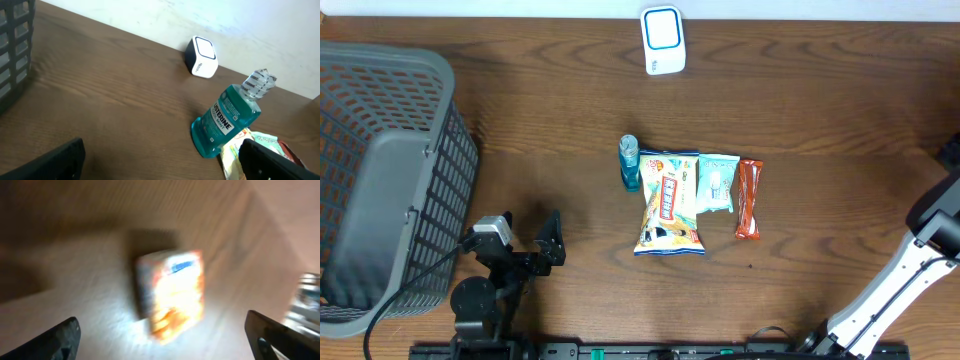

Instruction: Scan the item barcode

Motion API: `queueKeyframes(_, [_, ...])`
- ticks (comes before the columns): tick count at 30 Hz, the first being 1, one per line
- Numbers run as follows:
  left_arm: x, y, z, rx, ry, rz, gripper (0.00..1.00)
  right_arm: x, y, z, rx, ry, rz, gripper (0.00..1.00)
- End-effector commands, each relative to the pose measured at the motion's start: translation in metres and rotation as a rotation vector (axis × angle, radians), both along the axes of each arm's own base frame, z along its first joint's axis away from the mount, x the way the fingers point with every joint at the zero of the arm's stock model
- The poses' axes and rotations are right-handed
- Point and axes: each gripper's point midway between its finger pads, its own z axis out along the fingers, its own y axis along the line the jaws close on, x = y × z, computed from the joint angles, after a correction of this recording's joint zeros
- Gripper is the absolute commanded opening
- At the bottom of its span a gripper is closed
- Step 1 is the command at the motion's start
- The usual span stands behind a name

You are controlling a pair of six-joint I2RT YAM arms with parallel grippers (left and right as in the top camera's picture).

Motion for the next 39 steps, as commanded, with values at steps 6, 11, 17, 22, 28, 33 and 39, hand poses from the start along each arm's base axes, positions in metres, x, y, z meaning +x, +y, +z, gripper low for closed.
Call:
queueKeyframes(6, [-0.002,-0.003,-0.013,-0.003,0.040,-0.013,0.98,0.058,0.056,0.087,0.143,-0.382,0.146,0.99])
queueKeyframes(11, [-0.002,-0.003,-0.013,-0.003,0.040,-0.013,0.98,0.078,0.099,0.153,0.158,-0.552,0.255,0.99])
queueKeyframes(17, [-0.002,-0.003,-0.013,-0.003,0.040,-0.013,0.98,0.079,0.176,0.233,0.184,-0.703,0.409,0.99])
queueKeyframes(22, [-0.002,-0.003,-0.013,-0.003,0.040,-0.013,0.98,0.066,0.248,0.273,0.220,-0.749,0.512,0.99])
queueKeyframes(28, [-0.002,-0.003,-0.013,-0.003,0.040,-0.013,0.98,0.057,0.339,0.269,0.332,-0.675,0.678,0.99])
queueKeyframes(33, [-0.002,-0.003,-0.013,-0.003,0.040,-0.013,0.98,0.055,0.407,0.251,0.450,-0.605,0.827,0.99])
queueKeyframes(39, [-0.002,-0.003,-0.013,-0.003,0.040,-0.013,0.98,0.036,0.457,0.197,0.528,-0.415,0.942,0.99])
